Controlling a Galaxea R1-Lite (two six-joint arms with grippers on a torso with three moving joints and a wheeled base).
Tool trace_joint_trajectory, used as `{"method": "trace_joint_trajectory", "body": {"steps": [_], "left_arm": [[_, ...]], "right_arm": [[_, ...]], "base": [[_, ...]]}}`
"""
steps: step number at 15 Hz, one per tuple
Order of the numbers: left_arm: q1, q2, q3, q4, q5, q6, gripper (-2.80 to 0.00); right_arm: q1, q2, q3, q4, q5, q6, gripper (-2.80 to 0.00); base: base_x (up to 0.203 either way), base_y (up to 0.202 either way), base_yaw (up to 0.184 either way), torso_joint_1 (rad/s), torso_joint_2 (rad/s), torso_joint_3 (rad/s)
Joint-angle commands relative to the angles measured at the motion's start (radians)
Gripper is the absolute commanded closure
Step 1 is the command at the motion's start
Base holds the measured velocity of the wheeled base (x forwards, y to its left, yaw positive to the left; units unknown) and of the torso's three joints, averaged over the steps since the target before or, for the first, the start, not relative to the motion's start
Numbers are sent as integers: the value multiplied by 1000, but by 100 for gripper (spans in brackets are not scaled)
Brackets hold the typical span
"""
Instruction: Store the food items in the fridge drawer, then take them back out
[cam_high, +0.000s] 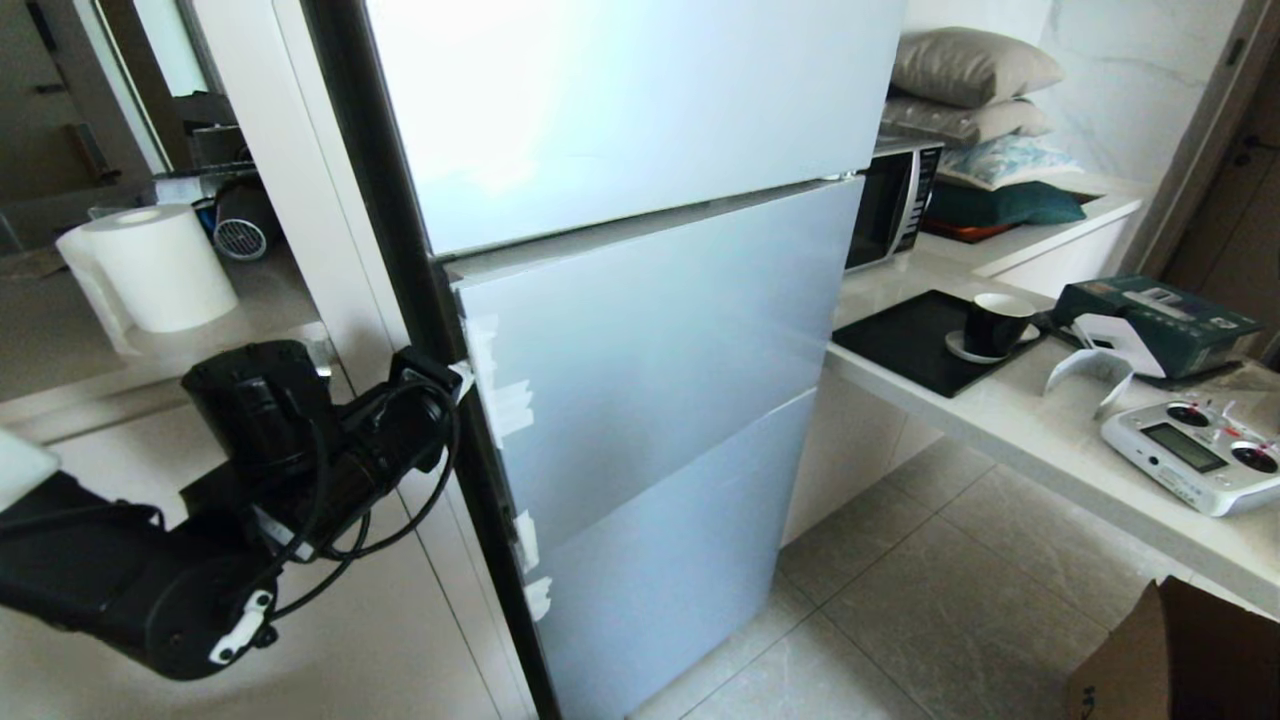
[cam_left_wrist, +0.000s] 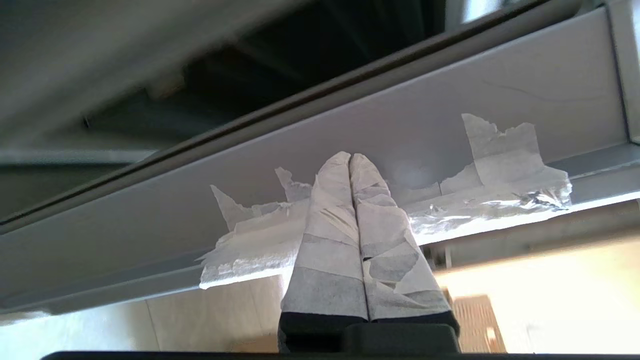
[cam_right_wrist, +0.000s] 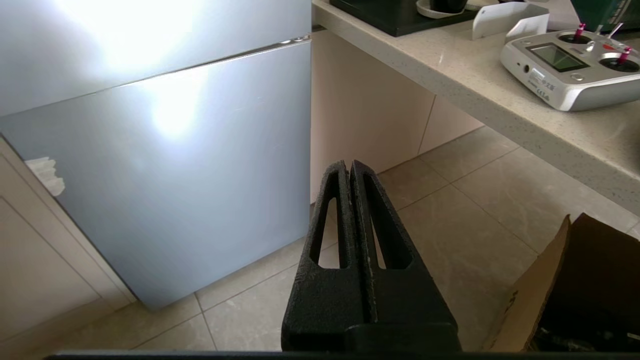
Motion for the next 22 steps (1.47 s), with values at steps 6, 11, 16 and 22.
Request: {"method": "trace_joint_trajectory", "body": {"steps": [6,11,16,22], "left_arm": [[-132,-132,123,-4,14,14,0],[-229,-175,206,-4,4,18,0],[-294,-187,299,-4,-140,18,0],[-295,-303,324,5,-125,240,0]], "right_arm": [[0,0,1,0,1,0,0],[0,1,1,0,1,0,0],[0,0,0,0,1,0,0],[0,0,0,0,1,0,0]], "base": [[0,0,0,0,0,0],[0,0,0,0,0,0],[0,0,0,0,0,0],[0,0,0,0,0,0]]}}
